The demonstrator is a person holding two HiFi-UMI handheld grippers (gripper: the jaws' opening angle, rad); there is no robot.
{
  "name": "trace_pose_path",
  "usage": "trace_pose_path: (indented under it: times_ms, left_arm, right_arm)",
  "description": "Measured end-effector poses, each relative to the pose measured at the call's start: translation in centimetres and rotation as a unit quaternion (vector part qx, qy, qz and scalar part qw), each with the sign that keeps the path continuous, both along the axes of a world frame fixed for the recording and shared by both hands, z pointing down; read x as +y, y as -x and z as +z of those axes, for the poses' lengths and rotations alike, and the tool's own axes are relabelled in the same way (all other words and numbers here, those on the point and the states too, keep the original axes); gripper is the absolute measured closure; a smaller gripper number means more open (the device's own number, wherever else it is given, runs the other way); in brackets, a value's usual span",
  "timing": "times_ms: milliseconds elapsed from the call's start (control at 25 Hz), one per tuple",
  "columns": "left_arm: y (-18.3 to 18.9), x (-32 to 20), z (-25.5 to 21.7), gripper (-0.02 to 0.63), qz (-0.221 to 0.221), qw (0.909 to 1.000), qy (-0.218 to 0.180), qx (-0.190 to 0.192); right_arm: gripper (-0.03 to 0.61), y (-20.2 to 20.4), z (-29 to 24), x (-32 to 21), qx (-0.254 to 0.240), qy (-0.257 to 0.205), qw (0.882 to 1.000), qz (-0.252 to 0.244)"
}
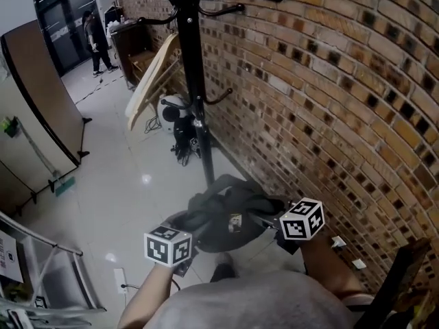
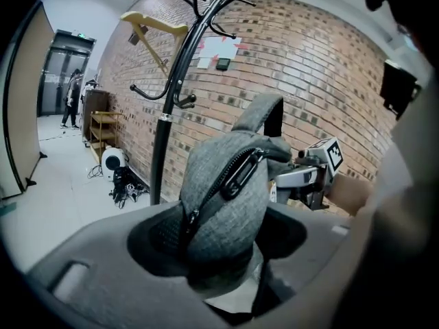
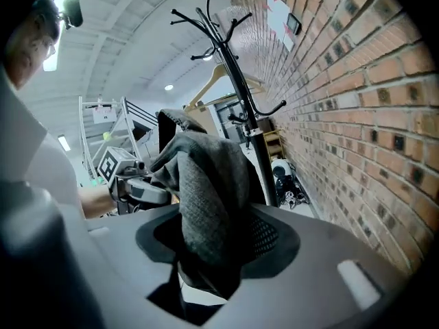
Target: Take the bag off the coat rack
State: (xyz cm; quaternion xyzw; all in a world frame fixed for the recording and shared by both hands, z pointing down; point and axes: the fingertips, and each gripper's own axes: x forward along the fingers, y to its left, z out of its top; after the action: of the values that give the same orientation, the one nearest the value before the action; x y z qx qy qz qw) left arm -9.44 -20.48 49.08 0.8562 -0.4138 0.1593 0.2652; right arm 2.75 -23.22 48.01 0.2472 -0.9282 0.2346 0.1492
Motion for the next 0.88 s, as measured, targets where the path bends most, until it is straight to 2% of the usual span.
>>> trace_pose_path:
  times_ms: [200, 440, 880]
  left_arm:
    - [-3.0, 7.4, 0.7, 0.339, 0.002, 1.0000, 0.008, 0.003]
    - [-5.3, 13.9, 1.3, 0.339, -0.004, 0.9999, 0.015, -0.001]
    - [-7.2, 19.0, -0.1, 0.339, 0.006, 0.9999, 0.007, -0.011]
  right_arm:
    - [0.382, -3.1, 0.9, 7.3, 0.001, 0.020, 1.000, -0.001]
    - [0.382, -5.4, 1.6, 13.7, 0.001, 0.025, 1.000, -0.002]
    - [0.383, -7.3, 0.5, 19.1, -0.005, 0.015, 1.000, 0.010]
